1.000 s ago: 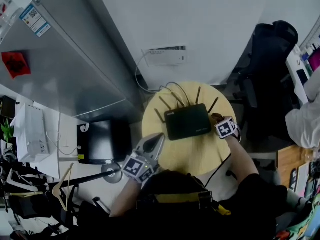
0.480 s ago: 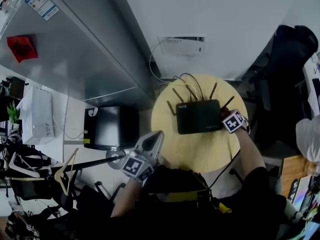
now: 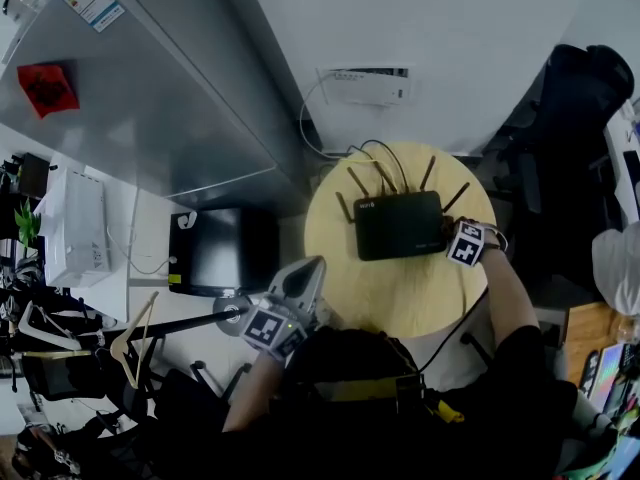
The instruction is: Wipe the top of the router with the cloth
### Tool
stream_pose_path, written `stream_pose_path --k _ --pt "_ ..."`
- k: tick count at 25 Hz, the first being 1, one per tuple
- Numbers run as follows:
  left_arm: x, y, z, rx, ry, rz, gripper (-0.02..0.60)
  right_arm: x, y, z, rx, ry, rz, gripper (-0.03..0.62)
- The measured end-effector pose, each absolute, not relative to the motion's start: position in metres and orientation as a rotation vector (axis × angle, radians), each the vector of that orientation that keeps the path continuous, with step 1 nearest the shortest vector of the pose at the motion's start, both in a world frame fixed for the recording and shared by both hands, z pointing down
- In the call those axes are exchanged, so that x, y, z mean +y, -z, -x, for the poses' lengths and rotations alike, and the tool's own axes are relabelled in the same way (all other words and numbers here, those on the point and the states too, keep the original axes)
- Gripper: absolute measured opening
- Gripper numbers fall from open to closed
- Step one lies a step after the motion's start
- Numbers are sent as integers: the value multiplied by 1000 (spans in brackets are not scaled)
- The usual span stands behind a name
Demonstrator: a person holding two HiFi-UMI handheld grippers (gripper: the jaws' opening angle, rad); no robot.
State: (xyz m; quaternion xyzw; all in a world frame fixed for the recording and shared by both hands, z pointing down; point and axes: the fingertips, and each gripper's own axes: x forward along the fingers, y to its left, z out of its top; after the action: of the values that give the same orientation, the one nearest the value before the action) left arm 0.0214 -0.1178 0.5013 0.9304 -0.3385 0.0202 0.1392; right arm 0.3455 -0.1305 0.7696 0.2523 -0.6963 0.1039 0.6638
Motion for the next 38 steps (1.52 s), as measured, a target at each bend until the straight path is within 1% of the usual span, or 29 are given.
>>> stream_pose_path --k 7,16,25,28,31,34,38 --pt "-115 -498 -16 -953 -34 -2707 -6 -110 -776 -341 -1555 -308 -587 63" --pt "-117 -490 -16 -868 1 -2754 -6 -90 -791 -328 -1572 -610 -900 63" --pt "-124 -488 5 -809 38 -2767 -6 -68 -792 -315 -1488 -801 -1094 63" --pt "-128 -483 15 -840 74 -2754 -6 -67 -797 -300 -1490 -890 -1137 63" --pt "-130 -485 22 -834 77 -2762 -6 -53 -794 -300 -1393 -1020 -1184 63" --pt "-128 -488 28 -810 71 -2764 -6 -67 -789 -301 -1432 -989 -1260 63" --pt "-130 -486 32 -807 93 -2756 -6 -58 -796 -292 -1417 -1099 -1241 63"
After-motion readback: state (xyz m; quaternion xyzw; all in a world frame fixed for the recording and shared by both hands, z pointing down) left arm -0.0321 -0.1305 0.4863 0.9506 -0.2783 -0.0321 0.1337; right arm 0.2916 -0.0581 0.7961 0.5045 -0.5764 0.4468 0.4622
